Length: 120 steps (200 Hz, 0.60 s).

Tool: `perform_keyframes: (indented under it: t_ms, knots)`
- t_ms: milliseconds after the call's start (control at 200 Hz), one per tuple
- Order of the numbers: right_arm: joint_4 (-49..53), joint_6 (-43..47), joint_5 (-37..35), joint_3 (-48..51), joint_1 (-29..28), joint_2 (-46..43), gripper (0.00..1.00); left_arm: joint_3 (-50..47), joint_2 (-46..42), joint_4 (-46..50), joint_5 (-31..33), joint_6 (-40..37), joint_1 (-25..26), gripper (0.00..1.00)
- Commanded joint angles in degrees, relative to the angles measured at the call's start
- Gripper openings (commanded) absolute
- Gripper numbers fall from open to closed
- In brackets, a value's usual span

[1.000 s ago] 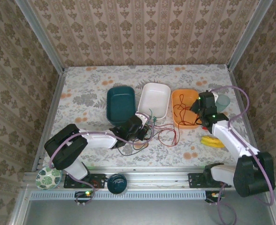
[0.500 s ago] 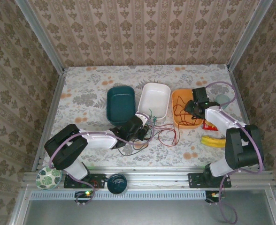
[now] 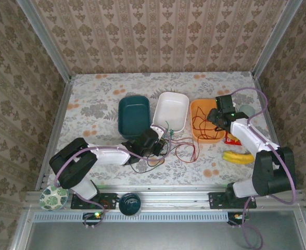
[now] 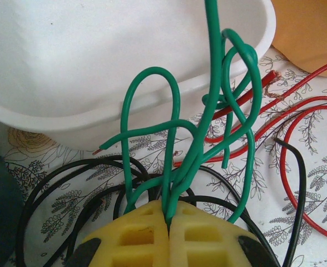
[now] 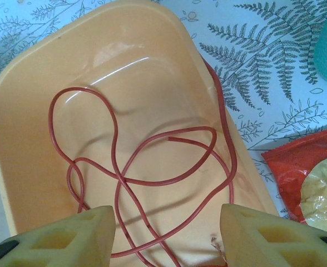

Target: Untangle the cables

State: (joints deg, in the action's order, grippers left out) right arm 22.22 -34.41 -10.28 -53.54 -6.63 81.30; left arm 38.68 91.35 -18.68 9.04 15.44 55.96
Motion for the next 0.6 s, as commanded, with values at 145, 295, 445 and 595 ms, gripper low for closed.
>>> perform_keyframes:
  t_ms: [145, 295, 445, 595]
  knots:
    - [3.8, 0.4, 4.0, -4.3, 0.3, 7.3, 0.52, 0.3, 1.6, 4.1, 0.5, -0.7, 0.5, 0.00]
    - [3.1, -2.0, 5.6, -3.3, 0.2, 10.3, 0.52, -0.2, 1.4, 3.8, 0.9, -0.3, 0.6, 0.00]
    - [1.9, -2.8, 7.0, -2.8, -0.3, 13.0, 0.52, -0.3, 1.2, 3.9, 1.1, -0.2, 0.6, 0.00]
    - [0.4, -2.4, 9.1, -2.7, -0.9, 16.1, 0.51, 0.0, 1.3, 4.3, 1.1, -0.2, 0.6, 0.00]
